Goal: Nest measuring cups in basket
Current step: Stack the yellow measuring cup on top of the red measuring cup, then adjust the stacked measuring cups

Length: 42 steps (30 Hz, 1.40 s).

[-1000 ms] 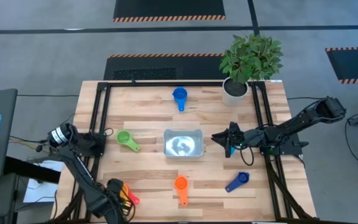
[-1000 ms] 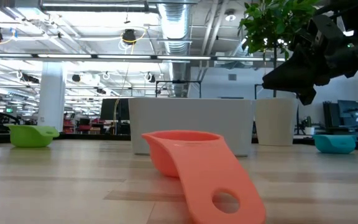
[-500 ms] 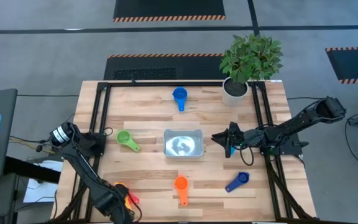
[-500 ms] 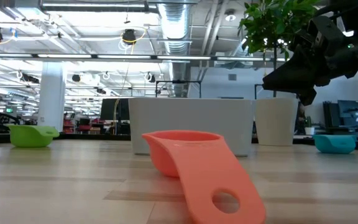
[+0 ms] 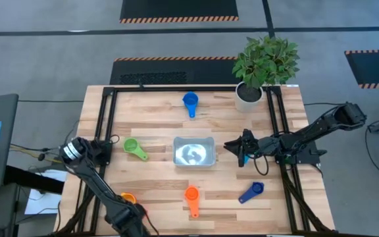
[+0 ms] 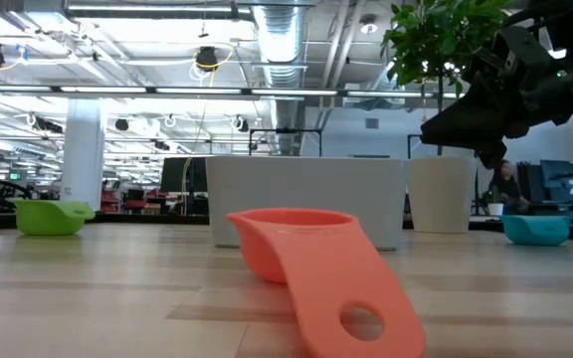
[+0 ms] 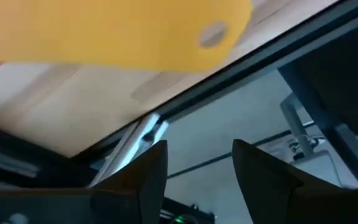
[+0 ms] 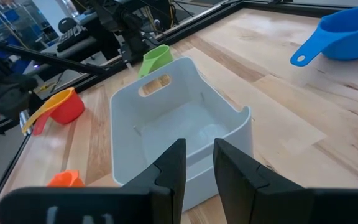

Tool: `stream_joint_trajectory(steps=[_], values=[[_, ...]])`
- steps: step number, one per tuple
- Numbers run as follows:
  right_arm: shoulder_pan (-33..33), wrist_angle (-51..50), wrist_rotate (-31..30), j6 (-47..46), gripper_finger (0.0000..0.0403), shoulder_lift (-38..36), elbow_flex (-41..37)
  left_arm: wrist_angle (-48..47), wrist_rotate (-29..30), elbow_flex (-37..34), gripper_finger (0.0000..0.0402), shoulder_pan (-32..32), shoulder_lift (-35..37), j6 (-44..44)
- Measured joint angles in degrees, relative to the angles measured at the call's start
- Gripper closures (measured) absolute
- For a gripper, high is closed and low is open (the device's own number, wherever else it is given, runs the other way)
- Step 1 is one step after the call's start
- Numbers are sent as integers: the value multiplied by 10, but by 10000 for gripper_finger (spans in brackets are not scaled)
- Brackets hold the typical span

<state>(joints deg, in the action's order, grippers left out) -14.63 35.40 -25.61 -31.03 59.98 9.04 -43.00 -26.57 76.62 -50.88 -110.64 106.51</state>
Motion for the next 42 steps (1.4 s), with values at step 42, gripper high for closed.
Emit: stream_joint_trajectory(steps=[42], values=[[0, -22, 0, 0, 294, 0, 0, -436, 207, 47, 307, 46, 42, -39]])
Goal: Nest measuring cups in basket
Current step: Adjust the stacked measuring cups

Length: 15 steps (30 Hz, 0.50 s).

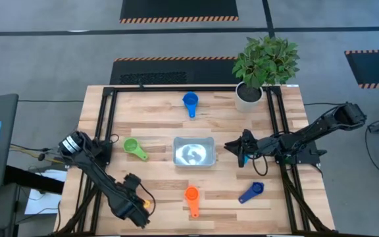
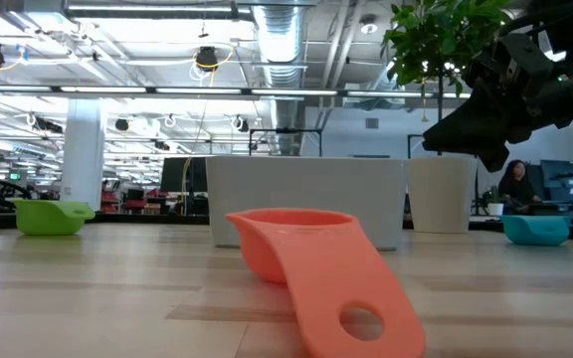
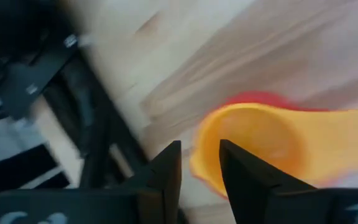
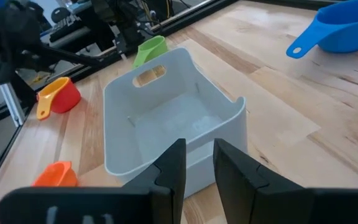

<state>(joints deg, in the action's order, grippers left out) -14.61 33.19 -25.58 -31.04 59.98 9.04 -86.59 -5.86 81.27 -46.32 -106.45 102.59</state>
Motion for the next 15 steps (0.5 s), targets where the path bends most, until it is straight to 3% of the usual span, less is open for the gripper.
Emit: stream_joint_trajectory(steps=[8, 15], values=[[0, 0, 0, 0, 294, 0, 0, 134, 2, -99, 338, -2, 65, -19], [0, 0, 0, 0, 294, 0, 0, 155, 10, -155, 361, 1, 73, -112]])
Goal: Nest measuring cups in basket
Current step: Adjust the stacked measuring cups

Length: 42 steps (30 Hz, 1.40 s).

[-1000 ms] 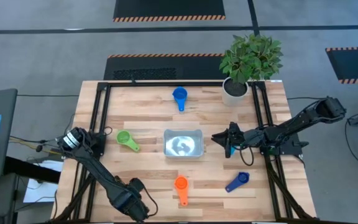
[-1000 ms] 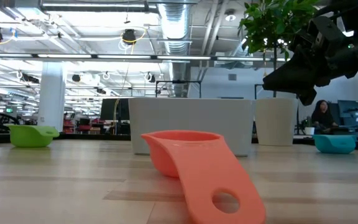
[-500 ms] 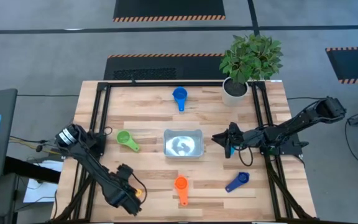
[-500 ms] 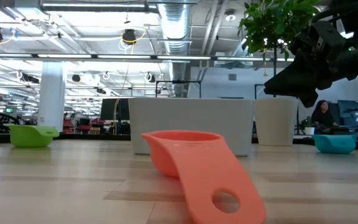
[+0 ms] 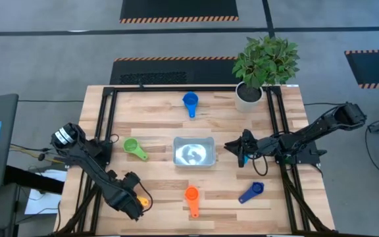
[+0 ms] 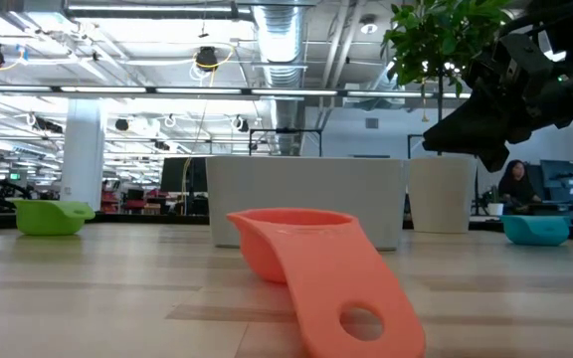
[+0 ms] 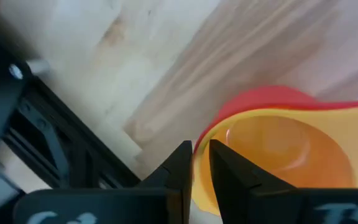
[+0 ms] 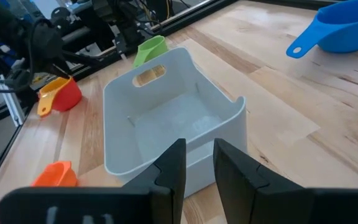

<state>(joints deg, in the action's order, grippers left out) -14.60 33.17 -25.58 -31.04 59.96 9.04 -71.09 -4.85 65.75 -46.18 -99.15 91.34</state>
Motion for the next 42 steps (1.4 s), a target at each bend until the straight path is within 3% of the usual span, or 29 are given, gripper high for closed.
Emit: stream_joint_trajectory(steps=[8, 13, 21, 28, 36, 42], values=[[0, 0, 0, 0, 294, 0, 0, -3, 5, 11, 388, 40, 3, -72], [0, 0, 0, 0, 294, 0, 0, -3, 48, 11, 394, 61, 3, -143], [0, 1, 0, 0, 294, 0, 0, 48, 138, 11, 395, 100, 3, -393], [0, 0, 0, 0, 294, 0, 0, 55, 161, 11, 394, 137, 3, -507], [0, -3, 0, -5, 294, 0, 0, 55, 149, 11, 334, 131, 2, -519], [0, -3, 0, -5, 294, 0, 0, 29, 143, 11, 268, 126, 33, -449]])
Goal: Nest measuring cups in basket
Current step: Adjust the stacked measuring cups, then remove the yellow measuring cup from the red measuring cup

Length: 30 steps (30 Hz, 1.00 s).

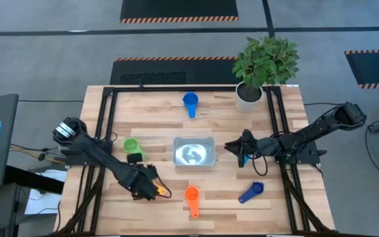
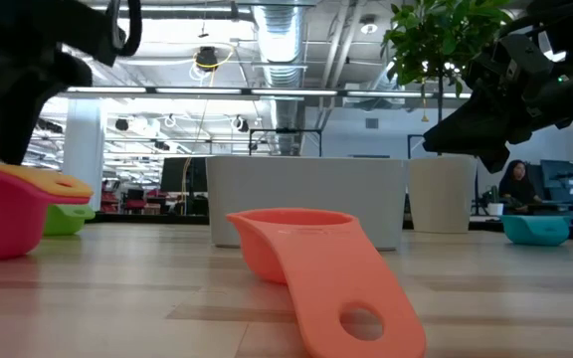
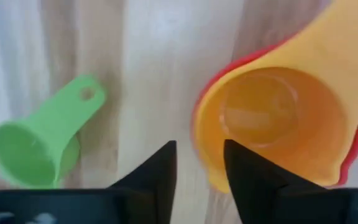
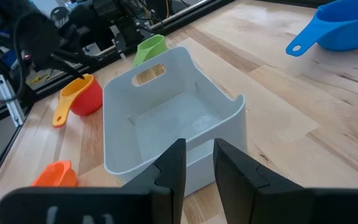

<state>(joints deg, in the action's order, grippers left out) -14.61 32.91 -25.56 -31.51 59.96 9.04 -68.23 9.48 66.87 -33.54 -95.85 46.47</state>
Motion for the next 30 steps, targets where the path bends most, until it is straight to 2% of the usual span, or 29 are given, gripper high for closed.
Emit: stream_joint_trajectory(steps=[5, 9, 11, 13, 16, 21, 26, 30], values=[[0, 0, 0, 0, 294, 0, 0, -84, 88, 0, 248, 10, 64, 134], [0, 0, 0, 0, 294, 0, 0, -178, 184, -3, 247, 41, 118, 295], [0, 0, 0, 0, 294, 0, 0, -205, 202, -21, 247, 68, 146, 371], [0, 0, 0, 0, 294, 0, 0, -199, 198, -51, 247, 98, 174, 405], [0, -1, 0, 0, 294, 0, 0, -164, 179, -111, 246, 150, 210, 406], [1, -1, 0, 1, 294, 0, 0, -78, 189, -184, 246, 234, 242, 367], [10, -1, 0, 1, 294, 0, 0, -17, 205, -203, 246, 314, 245, 272], [14, -1, 0, 0, 294, 0, 0, 108, 253, -197, 246, 377, 245, 166]])
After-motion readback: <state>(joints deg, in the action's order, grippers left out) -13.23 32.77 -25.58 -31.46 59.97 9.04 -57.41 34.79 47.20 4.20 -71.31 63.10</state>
